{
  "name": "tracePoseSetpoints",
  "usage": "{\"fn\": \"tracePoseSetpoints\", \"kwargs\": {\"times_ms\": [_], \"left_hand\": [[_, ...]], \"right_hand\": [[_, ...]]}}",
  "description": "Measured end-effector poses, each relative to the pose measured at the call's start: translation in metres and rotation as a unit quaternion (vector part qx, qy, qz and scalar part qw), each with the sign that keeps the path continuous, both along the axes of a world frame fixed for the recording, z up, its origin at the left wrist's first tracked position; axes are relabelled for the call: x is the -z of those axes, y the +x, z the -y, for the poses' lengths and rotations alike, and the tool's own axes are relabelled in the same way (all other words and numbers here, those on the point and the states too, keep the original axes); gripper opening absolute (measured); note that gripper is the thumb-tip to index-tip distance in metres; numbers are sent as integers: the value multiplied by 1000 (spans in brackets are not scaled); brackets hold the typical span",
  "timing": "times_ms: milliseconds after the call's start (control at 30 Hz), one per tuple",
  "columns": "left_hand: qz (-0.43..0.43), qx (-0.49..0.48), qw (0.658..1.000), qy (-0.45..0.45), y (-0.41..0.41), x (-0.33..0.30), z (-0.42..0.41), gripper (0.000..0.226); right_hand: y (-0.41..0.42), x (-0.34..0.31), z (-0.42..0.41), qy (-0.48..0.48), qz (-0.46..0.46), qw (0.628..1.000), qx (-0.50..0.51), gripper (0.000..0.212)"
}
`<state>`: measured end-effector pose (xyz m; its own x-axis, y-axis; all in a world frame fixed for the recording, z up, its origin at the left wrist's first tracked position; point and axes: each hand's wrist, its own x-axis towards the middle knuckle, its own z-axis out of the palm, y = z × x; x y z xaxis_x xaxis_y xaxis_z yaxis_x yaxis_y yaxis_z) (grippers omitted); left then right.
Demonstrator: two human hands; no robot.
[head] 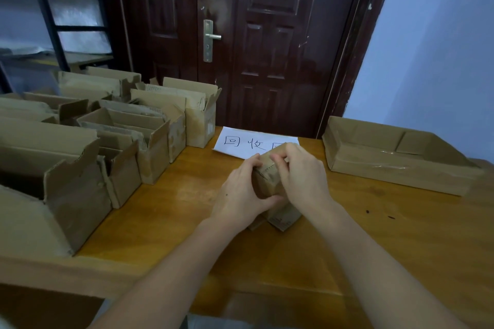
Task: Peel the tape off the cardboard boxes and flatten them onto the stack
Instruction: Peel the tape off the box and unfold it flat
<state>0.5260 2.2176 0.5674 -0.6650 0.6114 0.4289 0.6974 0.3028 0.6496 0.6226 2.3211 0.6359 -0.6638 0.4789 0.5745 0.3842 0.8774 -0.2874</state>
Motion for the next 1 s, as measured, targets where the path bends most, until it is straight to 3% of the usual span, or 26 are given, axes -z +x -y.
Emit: {"fn": "tracePoseSetpoints", "kwargs": {"times_ms": [167,267,400,633,767,867,933,1000], "left_hand": [[-23,41,998,-28,-10,-3,5,91],[-30,62,997,-33,-16,-4,8,93],[-39,73,996,-42,-19,-7,11,93],[-230,-1,963,-137,-7,-19,8,86],[-260,10,942,-213,-9,-23,7,85],[-265,23,932,-246,-13,-32,7,87],[-266,27,928,-261,-15,-35,6,88],[-264,27,927,-265,-15,-36,6,89]], "right_hand": [[-3,-4,1,37,56,997,-50,11],[-6,-9,-4,-34,104,991,-76,19],[-3,-11,-10,-165,25,982,-88,21],[-10,-6,-9,-131,75,988,-10,17],[-17,-11,-15,-25,99,994,40,14],[-19,-16,-20,25,166,985,29,14],[-17,-17,-21,-10,189,982,-27,26],[-11,-15,-20,-94,131,983,-92,30]]}}
